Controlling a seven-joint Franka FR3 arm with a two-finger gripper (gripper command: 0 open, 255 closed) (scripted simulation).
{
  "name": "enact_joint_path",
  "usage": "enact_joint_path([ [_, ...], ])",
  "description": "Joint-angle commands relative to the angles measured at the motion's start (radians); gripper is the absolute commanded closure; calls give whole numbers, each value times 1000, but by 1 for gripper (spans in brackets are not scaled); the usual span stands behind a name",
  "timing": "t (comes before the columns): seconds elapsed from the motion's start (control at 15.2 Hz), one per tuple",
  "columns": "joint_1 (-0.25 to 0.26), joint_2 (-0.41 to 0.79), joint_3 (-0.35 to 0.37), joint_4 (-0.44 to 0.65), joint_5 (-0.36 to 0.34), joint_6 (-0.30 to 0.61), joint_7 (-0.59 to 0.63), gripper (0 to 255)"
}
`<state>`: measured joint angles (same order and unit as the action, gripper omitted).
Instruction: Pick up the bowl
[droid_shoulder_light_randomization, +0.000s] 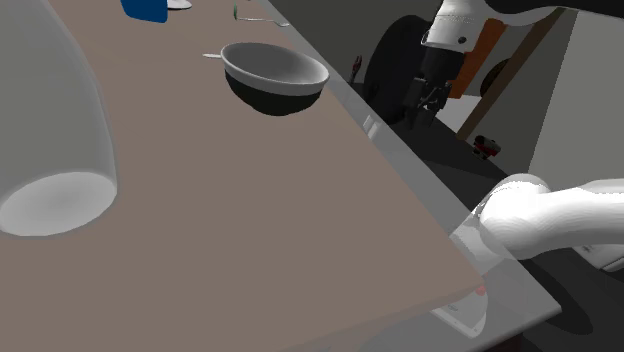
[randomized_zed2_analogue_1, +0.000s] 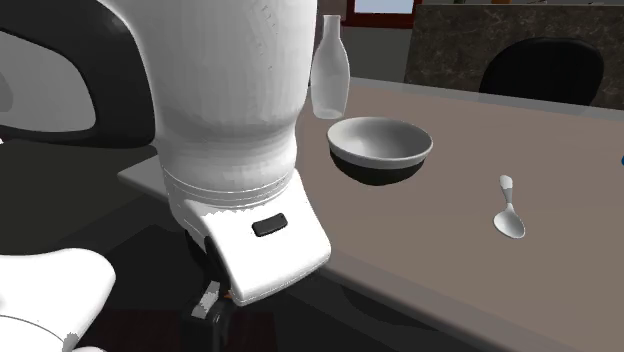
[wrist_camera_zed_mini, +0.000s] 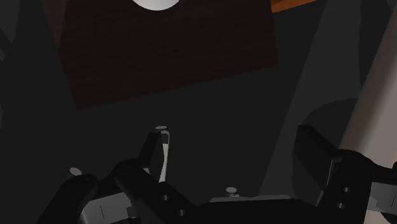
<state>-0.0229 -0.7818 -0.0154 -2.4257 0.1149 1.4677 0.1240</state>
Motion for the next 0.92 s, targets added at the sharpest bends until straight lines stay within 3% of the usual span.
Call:
enact_joint_path([
  [0.0, 0, 0, 0, 0, 0, 0, 0, 0],
  [0.86, 64, 341, 129, 362, 177, 73, 195, 0],
])
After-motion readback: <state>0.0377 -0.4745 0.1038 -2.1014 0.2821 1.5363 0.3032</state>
